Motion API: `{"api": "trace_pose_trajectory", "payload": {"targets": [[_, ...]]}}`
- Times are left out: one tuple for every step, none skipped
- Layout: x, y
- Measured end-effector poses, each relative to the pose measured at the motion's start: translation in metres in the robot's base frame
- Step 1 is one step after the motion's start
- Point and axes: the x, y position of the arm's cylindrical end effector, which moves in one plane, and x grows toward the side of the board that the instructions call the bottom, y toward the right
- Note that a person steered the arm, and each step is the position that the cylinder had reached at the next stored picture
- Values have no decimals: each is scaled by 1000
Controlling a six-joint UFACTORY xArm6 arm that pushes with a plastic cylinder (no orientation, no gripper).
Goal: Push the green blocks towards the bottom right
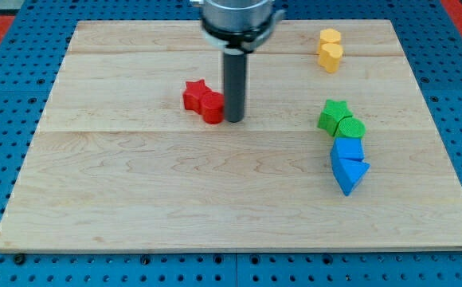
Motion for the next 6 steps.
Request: {"api": "trace_pose_trajectory", "payload": {"targets": [[-5, -25], [-14, 45], [-38, 103], [-37, 145], [10, 201], [28, 224]]}}
